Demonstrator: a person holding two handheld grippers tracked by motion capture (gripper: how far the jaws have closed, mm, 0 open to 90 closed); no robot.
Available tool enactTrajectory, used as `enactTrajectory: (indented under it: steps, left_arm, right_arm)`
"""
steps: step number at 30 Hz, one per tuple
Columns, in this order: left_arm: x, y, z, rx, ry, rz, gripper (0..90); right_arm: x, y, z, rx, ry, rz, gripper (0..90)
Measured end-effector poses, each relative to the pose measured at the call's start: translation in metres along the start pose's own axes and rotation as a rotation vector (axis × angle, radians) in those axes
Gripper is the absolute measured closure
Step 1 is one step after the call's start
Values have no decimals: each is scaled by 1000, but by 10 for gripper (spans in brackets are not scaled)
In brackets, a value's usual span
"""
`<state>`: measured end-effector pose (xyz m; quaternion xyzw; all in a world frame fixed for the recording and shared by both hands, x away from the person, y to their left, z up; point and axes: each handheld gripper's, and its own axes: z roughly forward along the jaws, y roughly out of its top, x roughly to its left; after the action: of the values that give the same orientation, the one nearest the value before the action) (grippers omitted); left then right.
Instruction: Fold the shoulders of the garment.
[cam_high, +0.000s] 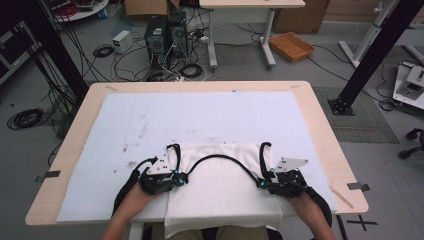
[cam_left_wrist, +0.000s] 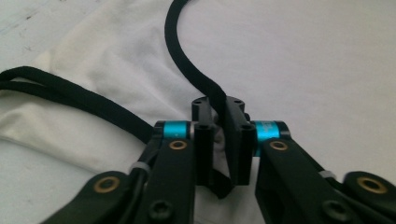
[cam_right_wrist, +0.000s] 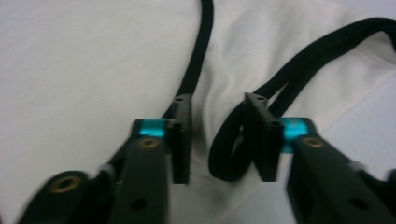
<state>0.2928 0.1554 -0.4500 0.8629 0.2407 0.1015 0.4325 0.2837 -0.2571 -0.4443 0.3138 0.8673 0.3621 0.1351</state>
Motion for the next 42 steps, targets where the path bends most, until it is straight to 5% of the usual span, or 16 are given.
enactTrajectory:
  steps: [3, 7, 9, 11, 13, 14, 15, 16, 18, 22, 29, 37, 42]
  left_arm:
    - [1, 0, -7, -48, -45, -10, 857]
    - [1, 0, -15, -117, -90, -22, 846]
    - [2, 0, -17, -145, -118, -41, 744]
    - [9, -1, -17, -188, -83, -152, 476]
    - [11, -1, -17, -202, -56, -170, 405]
    - [15, -1, -18, -241, 14, -207, 373]
    - [15, -1, -18, -241, 14, -207, 338]
    - [19, -1, -20, -268, 92, -239, 314]
    - [23, -1, -22, -280, 177, -252, 269]
    - [31, -1, -24, -305, 260, -274, 252]
    - [31, 0, -25, -329, 261, -252, 252]
    - [29, -8, -30, -331, 243, -241, 252]
    - [31, -13, -34, -342, 248, -251, 252]
  right_arm:
    - [3, 2, -5, 5, 11, -25, 844]
    - [4, 4, -14, -17, 30, -34, 847]
    - [4, 4, -19, -28, 44, -30, 840]
    - [0, 2, -20, -55, 26, 6, 584]
    - [-2, 2, -20, -76, 16, 27, 546]
    - [-6, 2, -21, -116, -31, 57, 380]
    - [-6, 2, -21, -116, -31, 57, 380]
    - [-11, 3, -22, -141, -95, 86, 321]
    - [-15, 5, -22, -172, -157, 104, 239]
    - [-28, 8, -23, -216, -250, 142, 212]
    - [-45, 9, -20, -213, -279, 167, 210]
    - [-55, 9, -21, -203, -192, 170, 209]
    - [-55, 12, -22, -204, -195, 165, 208]
